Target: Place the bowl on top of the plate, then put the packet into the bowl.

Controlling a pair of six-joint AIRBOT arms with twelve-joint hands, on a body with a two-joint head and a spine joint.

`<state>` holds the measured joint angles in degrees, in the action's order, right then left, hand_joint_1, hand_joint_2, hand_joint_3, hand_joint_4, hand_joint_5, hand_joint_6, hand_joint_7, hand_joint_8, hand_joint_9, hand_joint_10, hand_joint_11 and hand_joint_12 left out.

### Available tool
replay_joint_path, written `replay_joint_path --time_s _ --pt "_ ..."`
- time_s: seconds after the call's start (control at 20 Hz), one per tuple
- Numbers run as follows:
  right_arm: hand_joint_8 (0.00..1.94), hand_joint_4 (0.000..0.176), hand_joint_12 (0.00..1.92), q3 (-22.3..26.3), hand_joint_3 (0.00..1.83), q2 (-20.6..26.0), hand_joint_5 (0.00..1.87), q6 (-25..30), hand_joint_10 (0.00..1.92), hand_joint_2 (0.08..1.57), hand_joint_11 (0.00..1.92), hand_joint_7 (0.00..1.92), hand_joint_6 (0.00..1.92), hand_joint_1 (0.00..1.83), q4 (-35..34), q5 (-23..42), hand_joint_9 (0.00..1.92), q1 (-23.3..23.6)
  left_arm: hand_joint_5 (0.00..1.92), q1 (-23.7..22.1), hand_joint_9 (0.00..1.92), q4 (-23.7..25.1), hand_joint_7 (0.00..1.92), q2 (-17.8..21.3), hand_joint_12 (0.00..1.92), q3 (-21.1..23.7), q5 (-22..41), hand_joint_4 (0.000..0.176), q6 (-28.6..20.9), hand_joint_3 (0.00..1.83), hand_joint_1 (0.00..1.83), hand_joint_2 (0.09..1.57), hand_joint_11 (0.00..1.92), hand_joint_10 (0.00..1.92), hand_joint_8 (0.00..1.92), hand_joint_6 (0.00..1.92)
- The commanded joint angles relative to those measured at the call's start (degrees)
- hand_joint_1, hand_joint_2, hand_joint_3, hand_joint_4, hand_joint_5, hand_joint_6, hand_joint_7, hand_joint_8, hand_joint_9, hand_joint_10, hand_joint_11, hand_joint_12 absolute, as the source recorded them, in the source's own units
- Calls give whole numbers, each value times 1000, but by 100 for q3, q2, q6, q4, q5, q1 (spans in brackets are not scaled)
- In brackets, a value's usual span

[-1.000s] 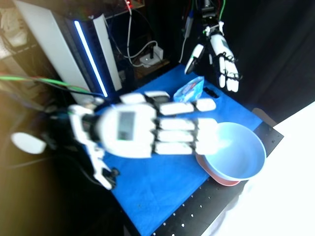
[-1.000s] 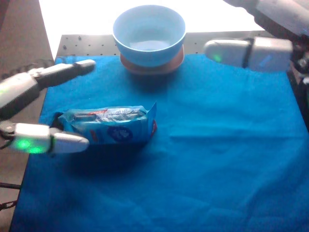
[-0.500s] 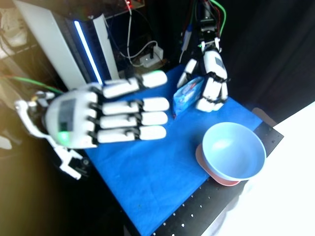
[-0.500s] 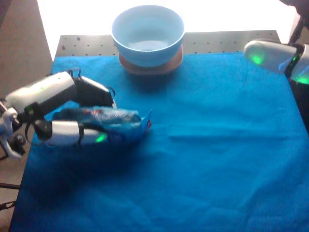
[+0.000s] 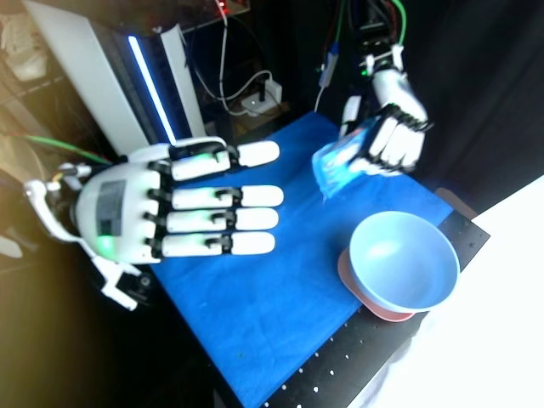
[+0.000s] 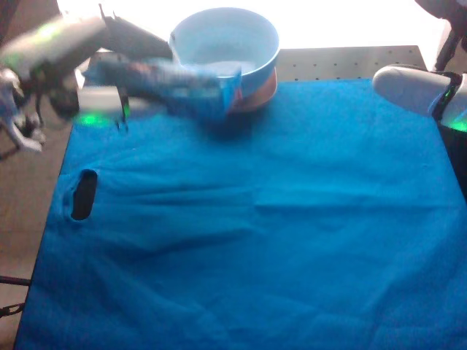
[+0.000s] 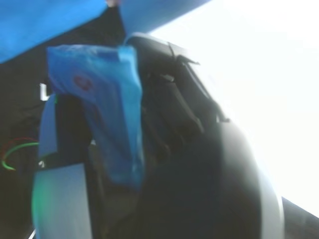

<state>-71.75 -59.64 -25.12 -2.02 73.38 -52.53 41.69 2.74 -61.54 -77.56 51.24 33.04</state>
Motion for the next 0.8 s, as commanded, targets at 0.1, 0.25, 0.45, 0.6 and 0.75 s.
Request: replay_joint_path --time_s 0.1,0.25,0.45,0.6,0.75 --pt "0 146 0 10 10 -25 0 36 0 1184 0 38 0 255 -170 675 0 -6 950 -408 888 -97 1016 13 1338 -133 713 0 -42 0 1377 1106 633 1215 944 953" --pt "0 150 0 9 11 -36 0 36 0 1201 0 40 0 282 -192 675 0 -25 964 -883 894 75 1011 -136 1240 -379 444 0 -36 0 1375 1104 715 1171 911 998" --pt "6 137 0 -1 12 -62 17 36 0 1224 0 60 5 271 -198 674 0 -55 886 -1746 990 638 1052 -646 1053 -967 -671 0 -37 2 1378 1098 870 1103 734 1107" --pt "5 131 0 -52 17 -123 28 36 0 1252 0 63 7 272 -198 674 0 -61 924 -2073 1003 807 1045 -1106 1062 -1492 -1432 0 -36 0 1380 1090 849 1100 763 1022" --pt "9 110 2 -85 10 -171 47 37 6 1275 4 88 6 219 -198 673 19 -62 881 -2152 872 880 949 -1423 1295 -1857 -1933 6 -36 2 1208 1145 588 658 1095 1074"
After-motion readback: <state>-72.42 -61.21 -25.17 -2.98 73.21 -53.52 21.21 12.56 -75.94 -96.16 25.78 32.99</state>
